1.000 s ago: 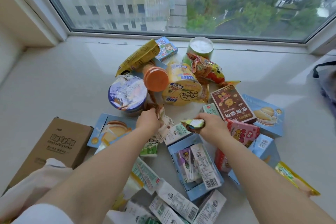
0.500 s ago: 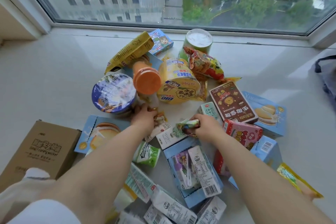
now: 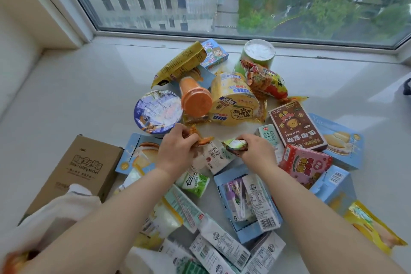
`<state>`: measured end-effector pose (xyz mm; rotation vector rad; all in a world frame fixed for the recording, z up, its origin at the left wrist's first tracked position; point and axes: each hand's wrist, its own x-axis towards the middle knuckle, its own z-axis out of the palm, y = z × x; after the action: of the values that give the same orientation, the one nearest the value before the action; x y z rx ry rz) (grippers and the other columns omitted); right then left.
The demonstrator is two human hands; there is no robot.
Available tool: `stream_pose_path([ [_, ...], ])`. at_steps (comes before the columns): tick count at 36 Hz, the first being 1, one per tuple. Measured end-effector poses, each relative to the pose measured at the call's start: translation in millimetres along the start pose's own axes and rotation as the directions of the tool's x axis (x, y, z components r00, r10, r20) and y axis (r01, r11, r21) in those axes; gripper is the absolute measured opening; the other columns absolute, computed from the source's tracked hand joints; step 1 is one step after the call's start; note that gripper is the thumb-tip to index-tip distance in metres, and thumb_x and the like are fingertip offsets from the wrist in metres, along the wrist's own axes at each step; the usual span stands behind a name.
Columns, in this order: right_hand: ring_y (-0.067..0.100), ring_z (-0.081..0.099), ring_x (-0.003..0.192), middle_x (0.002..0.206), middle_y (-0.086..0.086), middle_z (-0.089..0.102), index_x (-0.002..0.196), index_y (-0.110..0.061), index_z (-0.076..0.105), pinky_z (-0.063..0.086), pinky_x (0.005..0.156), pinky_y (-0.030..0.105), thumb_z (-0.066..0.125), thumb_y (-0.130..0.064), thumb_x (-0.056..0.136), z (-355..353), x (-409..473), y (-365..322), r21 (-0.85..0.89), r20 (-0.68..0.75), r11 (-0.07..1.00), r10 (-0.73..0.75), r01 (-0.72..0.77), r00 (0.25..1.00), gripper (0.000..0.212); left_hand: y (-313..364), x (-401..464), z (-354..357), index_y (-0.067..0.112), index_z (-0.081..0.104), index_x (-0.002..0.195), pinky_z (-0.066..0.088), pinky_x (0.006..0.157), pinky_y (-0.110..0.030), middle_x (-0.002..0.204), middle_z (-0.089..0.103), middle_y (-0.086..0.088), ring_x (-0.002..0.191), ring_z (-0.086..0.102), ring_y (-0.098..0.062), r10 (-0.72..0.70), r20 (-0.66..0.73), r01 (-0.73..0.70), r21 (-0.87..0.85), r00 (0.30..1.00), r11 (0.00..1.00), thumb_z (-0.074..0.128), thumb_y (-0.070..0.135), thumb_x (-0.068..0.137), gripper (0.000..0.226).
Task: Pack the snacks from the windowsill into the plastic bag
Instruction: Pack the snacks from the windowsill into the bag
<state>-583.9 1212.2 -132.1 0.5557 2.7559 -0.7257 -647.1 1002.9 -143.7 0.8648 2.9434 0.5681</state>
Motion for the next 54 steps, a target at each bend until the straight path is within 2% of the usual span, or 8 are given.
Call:
stream_pose_path([
  [7, 0.022, 0.057, 0.099, 0.11, -0.002, 0.063, 0.106, -0.024, 0.058, 0.04, 0.068, 0.028, 0.059, -0.022, 0.085, -2, 20, -54, -0.16, 0.163, 0.951, -0.239, 0.265, 0.957, 0.02, -31, 3, -39, 0.006, 0.069, 0.084, 0.05, 0.068, -0.036, 0.106, 0.058, -0.021, 0.08, 0.059, -0.034, -0.236, -0.337, 0.187, -0.172, 0.911, 0.967, 0.078, 0.008, 0.07, 0.017],
  [11, 0.024, 0.052, 0.108, 0.116, 0.002, 0.057, 0.114, -0.018, 0.057, 0.04, 0.077, 0.033, 0.055, -0.015, 0.087, 11, 33, -83, -0.303, 0.176, 0.88, -0.324, 0.365, 0.929, 0.028, -50, 19, -43, 0.007, 0.064, 0.097, 0.043, 0.074, -0.04, 0.093, 0.064, -0.018, 0.089, 0.051, -0.038, -0.431, -0.185, 0.425, -0.072, 0.883, 0.902, 0.066, 0.017, 0.081, 0.019],
  [15, 0.031, 0.052, 0.112, 0.122, 0.011, 0.057, 0.118, -0.008, 0.057, 0.044, 0.084, 0.036, 0.045, 0.001, 0.088, 38, 38, -98, -0.355, 0.066, 0.849, -0.395, 0.392, 0.916, 0.034, -56, 28, -38, 0.013, 0.057, 0.107, 0.041, 0.083, -0.04, 0.106, 0.063, -0.014, 0.103, 0.05, -0.036, -0.663, -0.049, 0.656, -0.105, 0.747, 0.747, 0.053, 0.035, 0.091, 0.028],
  [26, 0.032, -0.004, 0.145, 0.156, 0.01, 0.01, 0.131, -0.026, 0.049, 0.015, 0.115, 0.049, 0.055, -0.024, 0.08, 71, 68, -96, -0.35, 0.339, 0.858, -0.258, 0.376, 0.905, 0.052, -67, 36, -33, 0.018, 0.054, 0.113, 0.04, 0.081, -0.037, 0.11, 0.059, -0.008, 0.109, 0.046, -0.031, -0.599, -0.038, 0.598, -0.021, 0.8, 0.801, 0.053, 0.042, 0.09, 0.032],
  [38, 0.038, 0.002, 0.143, 0.154, 0.014, 0.009, 0.145, -0.027, 0.023, 0.018, 0.111, 0.058, 0.062, -0.041, 0.076, 83, 93, -106, -0.387, 0.453, 0.865, -0.123, 0.319, 0.883, 0.08, -64, 32, -35, 0.02, 0.053, 0.119, 0.041, 0.084, -0.038, 0.117, 0.055, -0.007, 0.113, 0.042, -0.028, -0.61, 0.002, 0.608, -0.081, 0.792, 0.79, 0.052, 0.04, 0.092, 0.034],
  [44, 0.04, 0.033, 0.123, 0.132, 0.019, 0.035, 0.135, -0.021, 0.032, 0.029, 0.104, 0.048, 0.06, -0.025, 0.073, 83, 61, -100, -0.495, 0.355, 0.808, -0.148, 0.319, 0.923, 0.068, -62, 31, -36, 0.02, 0.052, 0.12, 0.04, 0.086, -0.039, 0.121, 0.053, -0.007, 0.116, 0.041, -0.028, -0.607, 0.005, 0.606, -0.076, 0.794, 0.792, 0.049, 0.04, 0.093, 0.034],
  [49, 0.034, 0.041, 0.114, 0.122, 0.015, 0.047, 0.132, -0.022, 0.036, 0.04, 0.085, 0.037, 0.06, -0.015, 0.073, 77, 42, -96, -0.338, 0.314, 0.911, -0.13, 0.238, 0.941, 0.063, -58, 28, -41, 0.022, 0.051, 0.119, 0.038, 0.085, -0.038, 0.121, 0.054, -0.006, 0.116, 0.042, -0.027, -0.597, 0.004, 0.597, -0.025, 0.802, 0.802, 0.045, 0.042, 0.095, 0.031],
  [54, 0.029, 0.042, 0.115, 0.123, 0.011, 0.049, 0.134, -0.023, 0.039, 0.04, 0.089, 0.033, 0.059, -0.012, 0.077, 58, 18, -103, -0.089, 0.153, 0.988, -0.112, 0.127, 0.982, 0.062, -44, 12, -51, 0.021, 0.056, 0.11, 0.033, 0.082, -0.035, 0.109, 0.06, -0.003, 0.107, 0.05, -0.026, -0.57, -0.054, 0.566, -0.071, 0.82, 0.821, 0.049, 0.04, 0.094, 0.025],
])
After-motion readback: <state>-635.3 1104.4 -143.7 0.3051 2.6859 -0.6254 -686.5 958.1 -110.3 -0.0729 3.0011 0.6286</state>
